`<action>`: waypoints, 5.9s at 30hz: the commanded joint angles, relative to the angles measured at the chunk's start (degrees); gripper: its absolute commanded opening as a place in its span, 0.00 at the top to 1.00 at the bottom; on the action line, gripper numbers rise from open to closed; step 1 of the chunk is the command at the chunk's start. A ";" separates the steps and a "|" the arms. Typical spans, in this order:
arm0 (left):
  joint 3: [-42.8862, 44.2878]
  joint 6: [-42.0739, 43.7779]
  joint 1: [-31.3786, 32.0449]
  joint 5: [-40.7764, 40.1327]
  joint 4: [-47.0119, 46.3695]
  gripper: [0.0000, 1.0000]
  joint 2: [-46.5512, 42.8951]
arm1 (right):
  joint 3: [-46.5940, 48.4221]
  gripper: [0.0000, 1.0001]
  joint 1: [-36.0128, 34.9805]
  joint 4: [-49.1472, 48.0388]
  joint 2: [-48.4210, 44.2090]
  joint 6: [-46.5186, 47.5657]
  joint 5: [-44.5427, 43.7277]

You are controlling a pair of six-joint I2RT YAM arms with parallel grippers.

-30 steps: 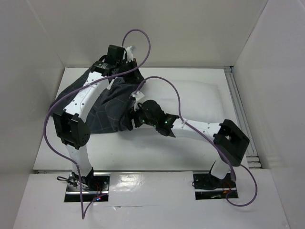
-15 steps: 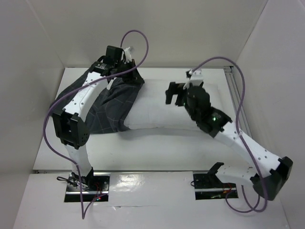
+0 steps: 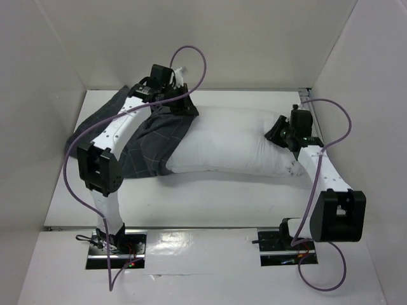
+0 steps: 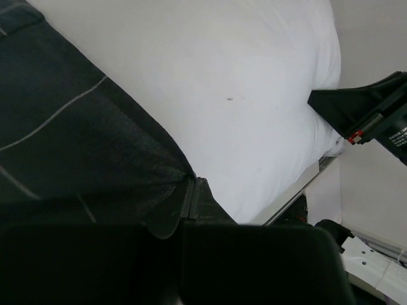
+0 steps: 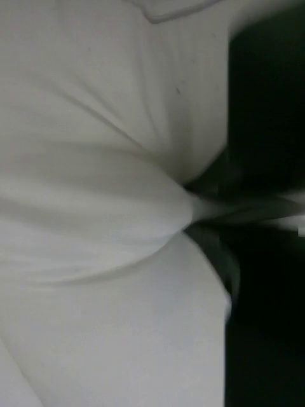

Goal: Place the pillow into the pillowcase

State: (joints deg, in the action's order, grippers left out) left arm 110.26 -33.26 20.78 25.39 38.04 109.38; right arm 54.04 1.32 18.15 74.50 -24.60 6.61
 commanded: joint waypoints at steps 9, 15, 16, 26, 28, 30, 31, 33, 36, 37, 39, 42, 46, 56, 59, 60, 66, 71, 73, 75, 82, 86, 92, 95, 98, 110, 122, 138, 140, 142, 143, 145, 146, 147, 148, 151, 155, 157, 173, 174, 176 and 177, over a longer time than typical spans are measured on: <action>19.27 -3.12 7.00 9.59 -2.27 1.00 6.80 | 9.04 1.00 -7.30 -8.41 -6.98 -7.14 16.78; 27.23 -11.64 8.66 17.49 -11.55 1.00 7.79 | 16.01 1.00 -12.29 -3.57 -13.85 -6.07 10.63; 27.20 -11.66 8.67 18.03 -12.63 1.00 7.08 | 14.62 1.00 -12.31 -3.56 -13.85 -6.07 9.40; 11.63 -6.58 17.28 11.63 -10.99 1.00 9.68 | -13.17 1.00 -19.69 -5.23 -20.52 -11.44 0.43; 14.88 -3.85 17.28 9.26 -5.04 1.00 11.90 | -13.17 1.00 -19.69 -3.57 -21.23 -11.44 -1.15; 19.46 0.54 17.28 5.39 -1.50 0.75 13.13 | -10.81 1.00 -19.69 -0.67 -21.24 -10.65 -3.09; 20.43 1.95 17.28 4.07 1.04 0.65 13.14 | -10.19 1.00 -19.69 0.30 -21.24 -10.64 -5.18; 21.14 5.91 17.28 -0.50 2.73 0.31 10.34 | -8.26 1.00 -19.69 2.76 -21.24 -9.33 -6.60; 21.14 10.91 17.28 -8.21 5.01 0.05 6.91 | -4.75 0.58 -19.69 5.30 -18.61 -6.79 -7.23; 21.66 11.89 17.28 -9.99 5.55 0.00 5.77 | -3.69 0.36 -19.69 6.01 -18.08 -6.08 -6.62; 21.67 14.26 17.28 -14.39 6.42 0.00 2.77 | -0.28 0.10 -19.69 8.55 -16.94 -4.32 -6.61; 21.67 15.06 15.27 -19.30 7.57 0.00 -1.27 | 5.08 0.00 -19.69 11.98 -16.32 -1.87 -8.01; 15.54 15.06 12.37 -24.15 6.78 0.06 -7.42 | 10.98 0.00 -19.69 15.50 -15.70 1.13 -9.69; -10.12 11.03 7.35 -28.10 -1.82 0.84 -18.58 | 20.83 0.00 -21.36 16.65 -8.59 7.02 -5.21; -27.50 8.30 6.73 -34.69 -9.54 0.77 -25.52 | 21.72 0.00 -24.17 17.17 -5.61 8.43 -5.21; -32.25 8.29 6.73 -34.70 -12.26 0.58 -27.36 | 21.72 0.00 -24.70 17.18 -5.07 8.43 -5.21; -54.07 -0.67 6.73 -44.36 -23.35 0.01 -34.93 | 21.11 0.00 -25.84 17.18 -2.60 9.48 -4.68; -63.83 -4.45 5.51 -46.83 -35.21 0.03 -33.19 | 20.58 0.00 -25.84 17.70 -2.08 10.01 -4.68; -65.25 -5.15 4.37 -46.83 -40.82 0.05 -31.61 | 20.58 0.00 -25.84 17.71 -2.08 10.01 -4.68; -65.26 -5.77 3.13 -45.16 -42.69 0.06 -29.59 | 20.58 0.00 -25.84 18.23 -2.08 10.01 -4.68; -63.32 -4.63 0.85 -42.45 -50.77 0.14 -20.28 | 20.58 0.00 -25.84 22.27 -2.60 11.59 -6.44; -60.42 -4.63 -0.38 -41.38 -50.35 0.23 -16.75 | 20.58 0.00 -26.37 25.17 -2.60 11.59 -8.10; -60.34 -3.93 -1.61 -40.24 -52.81 0.47 -16.75 | 20.58 0.00 -26.37 30.62 -3.13 12.12 -8.63; -57.62 -3.05 -2.14 -40.77 -50.53 0.80 -16.22 | 19.45 0.00 -26.37 32.03 -1.46 10.90 -8.63; -54.90 -1.73 -2.14 -39.64 -47.37 1.00 -15.17 | 16.11 0.00 -26.37 30.29 -1.46 8.17 -9.34; -45.68 -0.14 2.25 -20.74 -37.17 1.00 -18.33 | 11.94 1.00 -26.37 6.81 12.67 4.21 -4.59; -1.45 -1.01 12.00 -3.51 -22.31 1.00 -7.96 | 32.14 1.00 -29.71 8.84 14.09 4.74 -10.65; -16.06 -1.29 12.01 -1.13 -20.65 1.00 -16.23 | 23.87 1.00 -36.13 4.85 8.48 1.92 -14.33; -9.05 0.12 12.01 -1.74 -17.76 1.00 -15.52 | 28.12 1.00 -34.64 6.27 6.11 3.76 -16.89; -5.68 0.12 12.01 -2.27 -16.60 1.00 -14.99 | 31.99 1.00 -34.63 7.33 4.00 4.47 -18.82; -4.71 0.12 12.01 -1.75 -16.60 1.00 -14.99 | 32.53 1.00 -34.63 7.34 2.94 5.43 -18.83; -4.70 -0.49 12.01 -0.17 -15.89 1.00 -14.99 | 31.66 1.00 -34.63 7.95 0.39 5.97 -18.83; -8.09 -1.19 12.01 1.49 -15.89 1.00 -15.77 | 30.70 1.00 -34.63 7.95 -0.83 5.97 -18.22; -10.39 -1.20 12.01 2.03 -15.89 1.00 -16.48 | 27.38 1.00 -35.68 7.95 -1.46 5.97 -18.21; -13.37 -1.98 12.01 2.03 -15.89 1.00 -17.61 | 25.26 1.00 -36.47 8.47 -2.07 5.45 -18.21; -30.14 -2.87 12.01 2.56 -17.64 1.00 -25.42 | 16.23 1.00 -41.82 9.35 -4.45 4.04 -21.45; -48.36 -2.87 12.01 0.72 -17.65 1.00 -38.08 | 6.71 1.00 -48.95 10.85 -7.87 0.88 -23.94; -49.88 -0.85 12.01 2.03 -13.02 0.72 -41.25 | 3.54 1.00 -50.88 8.49 -10.15 -0.35 -21.39; -7.02 9.36 8.58 -15.51 6.68 0.39 -22.16 | 18.55 0.00 -47.04 20.34 -7.90 -0.44 -43.34; -3.94 9.35 8.06 -18.24 7.22 0.35 -19.24 | 20.21 0.00 -44.76 20.87 -6.83 -0.45 -43.35; 5.64 9.96 8.05 -27.47 9.50 0.31 -13.00 | 22.33 0.00 -34.06 20.87 -3.58 0.78 -35.30; 8.98 10.57 8.05 -29.41 10.55 0.26 -6.35 | 22.86 0.00 -29.84 20.26 -2.96 0.78 -31.00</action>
State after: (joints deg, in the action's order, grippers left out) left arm 111.53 -24.88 29.32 8.56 44.73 93.27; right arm 74.26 -38.33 36.27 68.29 -24.05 -27.49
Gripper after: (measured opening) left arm 0.709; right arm 0.994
